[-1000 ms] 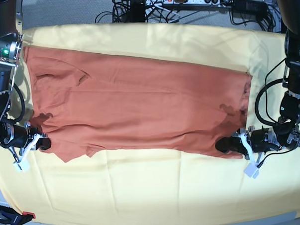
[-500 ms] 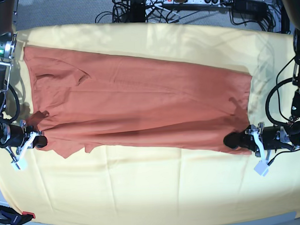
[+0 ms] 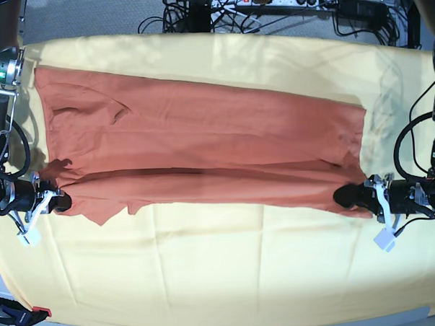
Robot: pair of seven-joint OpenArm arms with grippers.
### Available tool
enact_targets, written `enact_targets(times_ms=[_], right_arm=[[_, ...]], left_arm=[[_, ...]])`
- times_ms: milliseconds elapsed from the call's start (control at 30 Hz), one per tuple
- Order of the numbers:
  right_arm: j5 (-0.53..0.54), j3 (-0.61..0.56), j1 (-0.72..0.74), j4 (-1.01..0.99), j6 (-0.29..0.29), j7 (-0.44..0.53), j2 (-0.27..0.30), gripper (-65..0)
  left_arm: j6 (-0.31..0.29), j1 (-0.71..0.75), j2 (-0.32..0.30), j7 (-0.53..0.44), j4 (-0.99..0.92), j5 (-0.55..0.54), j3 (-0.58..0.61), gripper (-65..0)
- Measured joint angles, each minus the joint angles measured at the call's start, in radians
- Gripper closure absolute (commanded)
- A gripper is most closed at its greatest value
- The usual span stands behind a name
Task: Fold the T-shirt properly
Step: 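Lift the hem corners and fold them over toward the collar with both grippers, then lower the folded hem onto the shirt and open both grippers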
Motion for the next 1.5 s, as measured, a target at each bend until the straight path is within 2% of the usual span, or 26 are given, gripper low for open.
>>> enact_targets(times_ms=[200, 533, 700, 933, 967, 1033, 1067, 1100, 1133, 1200, 1400, 1500], right_arm=[[0.052, 0.0, 0.0, 0.0, 0.0, -0.08, 0.0, 0.0], [0.062, 0.0, 0.0, 0.0, 0.0, -0.13, 0.019, 0.0], [0.064, 0.0, 0.0, 0.0, 0.0, -0.157, 0.045, 0.0], [0.071, 0.0, -0.012, 0.0, 0.0, -0.156, 0.047, 0.0], [0.075, 0.0, -0.018, 0.0, 0.0, -0.156, 0.047, -2.5], [0.076, 0.0, -0.032, 0.001, 0.0, -0.155, 0.047, -20.2], [0.074, 0.0, -0.034, 0.0, 0.0, -0.157, 0.047, -29.1], [0.079, 0.0, -0.034, 0.0, 0.0, -0.163, 0.048, -35.0], [0.1, 0.0, -0.033, 0.0, 0.0, -0.163, 0.051, -37.3], [0.15, 0.0, -0.024, 0.001, 0.0, -0.161, 0.056, -37.6], [0.277, 0.0, 0.006, 0.001, 0.0, -0.158, 0.066, -37.5], [0.273, 0.0, 0.0, 0.001, 0.0, -0.158, 0.028, -37.5]], left_arm=[[0.0, 0.001, 0.0, 0.137, 0.061, 0.0, 0.0, 0.0], [-0.001, 0.148, -0.026, 0.159, 0.207, -0.001, 0.005, 0.0], [0.0, 0.153, -0.082, 0.156, 0.217, -0.008, 0.004, 0.0], [-0.001, 0.167, -0.079, 0.173, 0.219, -0.011, 0.004, 0.0], [0.0, 0.175, -0.079, 0.175, 0.219, -0.011, 0.004, 0.0], [0.0, 0.196, -0.08, 0.176, 0.219, -0.01, 0.004, 0.0], [0.0, 0.207, -0.079, 0.179, 0.219, -0.01, 0.005, -6.2], [-0.001, 0.217, -0.079, 0.179, 0.219, -0.009, 0.005, -13.2], [-0.001, 0.222, -0.079, 0.182, 0.219, -0.007, 0.005, -20.1], [-0.002, 0.232, -0.08, 0.182, 0.219, -0.007, 0.004, -29.1], [-0.002, 0.238, -0.08, 0.173, 0.218, -0.007, 0.004, -29.9], [-0.002, 0.238, -0.08, 0.139, 0.218, -0.007, 0.004, -29.9]])
